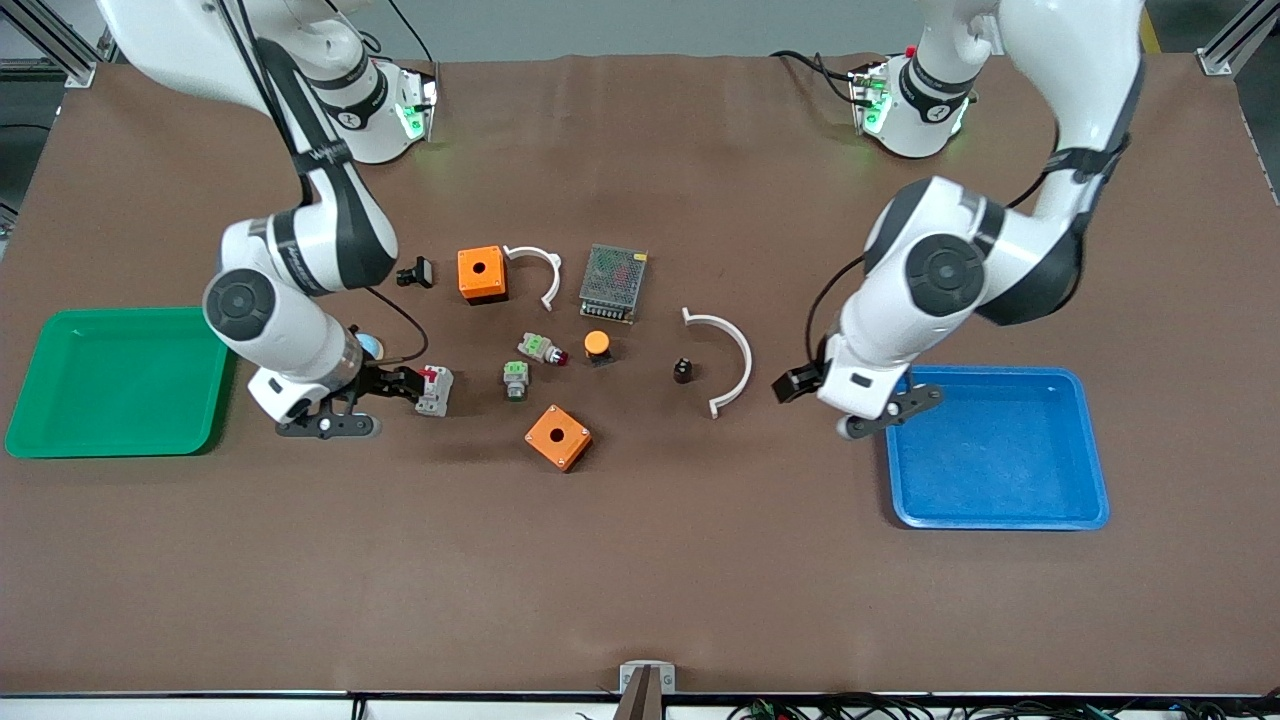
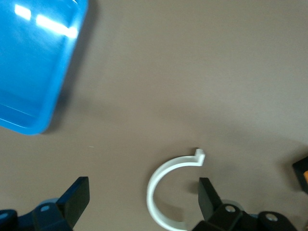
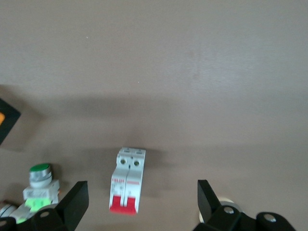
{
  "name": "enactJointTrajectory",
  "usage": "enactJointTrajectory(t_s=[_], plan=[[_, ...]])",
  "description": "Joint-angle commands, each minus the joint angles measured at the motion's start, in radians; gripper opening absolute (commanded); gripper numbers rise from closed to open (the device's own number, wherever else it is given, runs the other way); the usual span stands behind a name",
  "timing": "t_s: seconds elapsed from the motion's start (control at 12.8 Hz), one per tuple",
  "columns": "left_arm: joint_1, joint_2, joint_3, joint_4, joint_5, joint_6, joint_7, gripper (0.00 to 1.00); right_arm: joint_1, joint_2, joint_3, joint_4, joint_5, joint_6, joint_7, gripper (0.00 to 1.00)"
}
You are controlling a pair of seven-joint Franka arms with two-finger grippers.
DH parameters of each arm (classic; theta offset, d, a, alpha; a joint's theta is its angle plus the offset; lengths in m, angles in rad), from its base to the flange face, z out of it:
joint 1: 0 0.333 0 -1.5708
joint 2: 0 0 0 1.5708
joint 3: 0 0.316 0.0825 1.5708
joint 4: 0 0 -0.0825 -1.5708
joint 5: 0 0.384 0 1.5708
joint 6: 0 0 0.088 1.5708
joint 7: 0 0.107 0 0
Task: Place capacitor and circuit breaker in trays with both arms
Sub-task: 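Reach the right gripper to the breaker while the left gripper reaches the capacitor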
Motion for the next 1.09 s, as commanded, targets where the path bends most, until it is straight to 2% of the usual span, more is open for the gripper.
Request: enactJointTrajectory(t_s=[0.0, 0.23, 0.47, 0.7, 1.01], plan=[[-0.048, 0.066, -0.002, 0.020, 0.023, 0.082, -0.119, 0.99, 0.031, 0.049, -0.004, 0.014, 0.002, 0.039, 0.028, 1.00], [-0.097, 0.131, -0.002, 0.023, 0.023, 0.141, -0.186, 0.99, 0.054, 0.072, -0.004, 0.011, 0.002, 0.033, 0.071, 1.00], [-0.142, 0.192, 0.007, 0.023, 0.025, 0.211, -0.241, 0.99, 0.062, 0.069, -0.006, 0.005, 0.000, -0.040, 0.082, 1.00], [-0.172, 0.231, 0.009, 0.023, 0.054, 0.213, -0.281, 0.99, 0.056, 0.069, -0.006, -0.012, 0.000, -0.048, 0.084, 1.00], [-0.218, 0.272, 0.009, 0.041, 0.091, 0.221, -0.362, 0.90, 0.056, 0.078, -0.006, -0.015, 0.000, -0.042, 0.085, 0.99]])
